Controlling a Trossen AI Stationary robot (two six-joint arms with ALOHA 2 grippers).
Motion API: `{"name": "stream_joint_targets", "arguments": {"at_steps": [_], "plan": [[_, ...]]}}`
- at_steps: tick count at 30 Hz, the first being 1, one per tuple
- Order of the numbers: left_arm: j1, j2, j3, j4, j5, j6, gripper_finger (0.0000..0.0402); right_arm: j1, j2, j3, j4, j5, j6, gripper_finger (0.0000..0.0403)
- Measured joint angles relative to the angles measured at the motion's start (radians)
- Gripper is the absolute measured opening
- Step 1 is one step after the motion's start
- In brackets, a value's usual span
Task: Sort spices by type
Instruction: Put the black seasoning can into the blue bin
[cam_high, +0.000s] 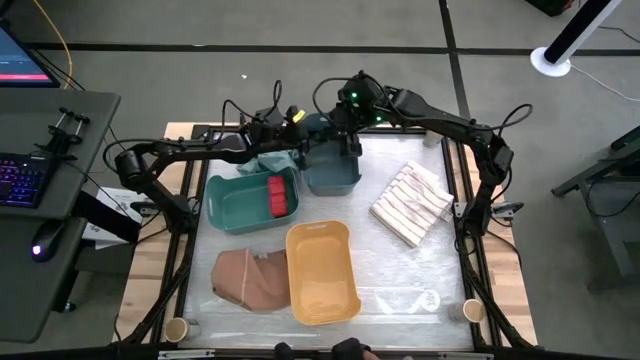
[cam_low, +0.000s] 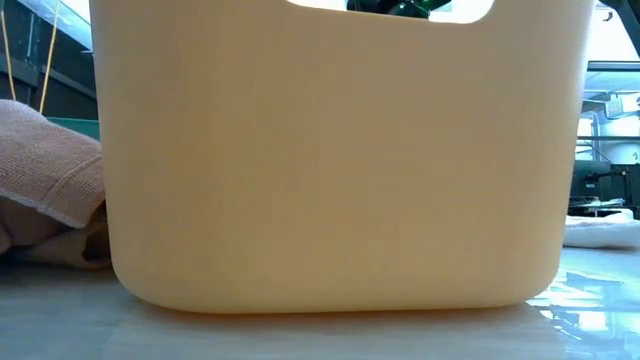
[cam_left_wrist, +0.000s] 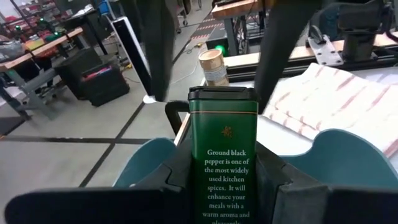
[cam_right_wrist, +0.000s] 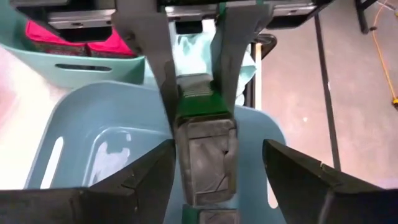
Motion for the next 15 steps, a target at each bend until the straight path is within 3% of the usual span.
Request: {"name": "stream_joint_targets", "arguments": {"at_steps": [15], "plan": [[-0.012, 0.002, -0.002, 0.051, 0.005, 0.002, 0.0090, 0.027, 0.014, 0.000, -0.013, 0.009, 0.003, 0.0167]]}}
